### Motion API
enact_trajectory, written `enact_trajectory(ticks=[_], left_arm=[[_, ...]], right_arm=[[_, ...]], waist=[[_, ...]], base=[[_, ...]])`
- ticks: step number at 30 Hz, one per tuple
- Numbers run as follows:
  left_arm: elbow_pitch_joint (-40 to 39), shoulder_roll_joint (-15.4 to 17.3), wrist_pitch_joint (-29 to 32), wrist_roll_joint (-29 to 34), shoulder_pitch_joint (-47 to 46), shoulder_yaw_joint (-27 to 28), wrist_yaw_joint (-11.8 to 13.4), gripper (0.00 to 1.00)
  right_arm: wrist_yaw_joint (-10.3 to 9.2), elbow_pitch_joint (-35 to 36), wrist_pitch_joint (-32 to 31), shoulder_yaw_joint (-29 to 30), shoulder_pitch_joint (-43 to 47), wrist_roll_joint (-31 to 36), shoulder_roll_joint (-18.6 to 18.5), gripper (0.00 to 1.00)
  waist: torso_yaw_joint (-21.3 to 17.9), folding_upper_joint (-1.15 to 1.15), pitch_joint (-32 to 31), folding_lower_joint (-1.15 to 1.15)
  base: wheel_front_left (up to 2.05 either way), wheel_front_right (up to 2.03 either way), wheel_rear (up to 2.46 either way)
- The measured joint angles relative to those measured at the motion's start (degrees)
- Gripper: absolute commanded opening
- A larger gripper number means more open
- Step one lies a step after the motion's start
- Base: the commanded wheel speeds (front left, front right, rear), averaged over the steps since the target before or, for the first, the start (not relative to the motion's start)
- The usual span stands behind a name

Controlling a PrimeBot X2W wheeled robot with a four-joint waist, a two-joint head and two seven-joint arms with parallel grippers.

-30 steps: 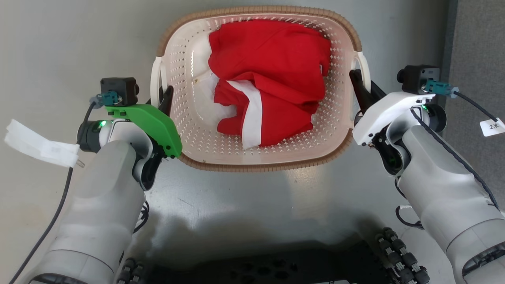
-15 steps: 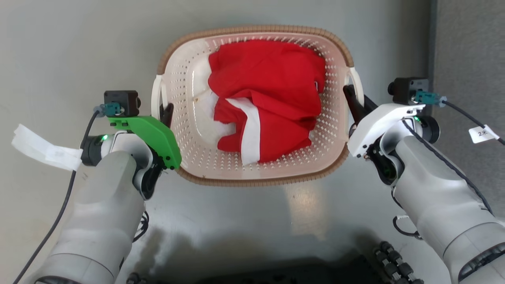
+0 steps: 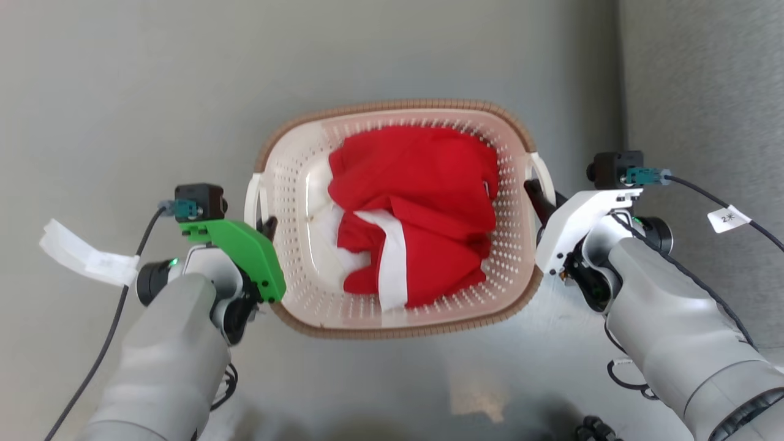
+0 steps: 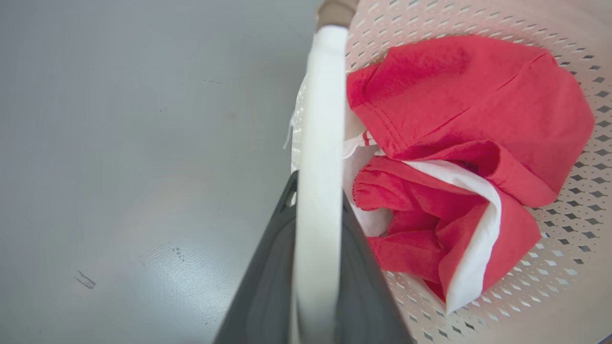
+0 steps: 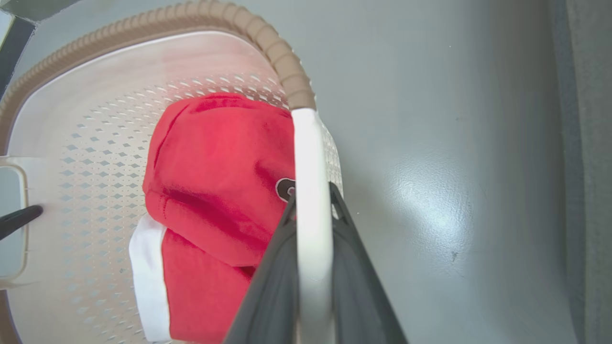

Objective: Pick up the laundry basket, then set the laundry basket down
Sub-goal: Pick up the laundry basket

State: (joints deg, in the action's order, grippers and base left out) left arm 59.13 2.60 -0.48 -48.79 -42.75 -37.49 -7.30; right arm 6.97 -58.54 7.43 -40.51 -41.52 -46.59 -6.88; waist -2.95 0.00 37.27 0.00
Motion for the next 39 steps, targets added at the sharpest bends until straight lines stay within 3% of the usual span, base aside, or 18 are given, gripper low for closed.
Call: enact_trajectory(ticks=[39], left_arm=[[1.04,0.58,13.84,-11.44,14.6,-5.47,0.25,0.0]], right_arm=[[-0.46,-3.07,-18.37,-9.59,9.54,-8.95,0.49,0.0]], waist=[[-1.42,0.0,-30.55,-0.01]], base=[[0.0,0.0,0.0]])
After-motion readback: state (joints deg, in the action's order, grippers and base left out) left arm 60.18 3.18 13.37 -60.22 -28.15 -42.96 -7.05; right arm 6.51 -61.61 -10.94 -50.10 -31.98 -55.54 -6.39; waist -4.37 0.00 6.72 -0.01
